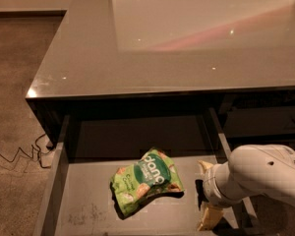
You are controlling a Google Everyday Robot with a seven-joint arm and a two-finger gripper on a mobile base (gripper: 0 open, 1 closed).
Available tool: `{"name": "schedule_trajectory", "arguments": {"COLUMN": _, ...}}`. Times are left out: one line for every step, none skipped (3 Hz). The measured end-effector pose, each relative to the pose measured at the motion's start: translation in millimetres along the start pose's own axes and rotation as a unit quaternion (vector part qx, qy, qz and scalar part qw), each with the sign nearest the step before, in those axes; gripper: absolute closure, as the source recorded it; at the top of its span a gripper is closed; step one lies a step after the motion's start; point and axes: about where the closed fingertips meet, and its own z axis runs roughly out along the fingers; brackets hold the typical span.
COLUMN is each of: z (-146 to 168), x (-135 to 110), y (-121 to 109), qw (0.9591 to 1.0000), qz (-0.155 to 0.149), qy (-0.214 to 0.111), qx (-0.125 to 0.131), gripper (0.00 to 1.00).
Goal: Open top drawer
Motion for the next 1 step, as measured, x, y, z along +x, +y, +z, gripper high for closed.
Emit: {"name": "schedule_trajectory", "arguments": {"z": 0.0, "x": 0.0, "y": 0.0, "qw": 1.0, "qz": 0.0, "qy": 0.0, "qx": 0.0, "gripper": 0.0}}
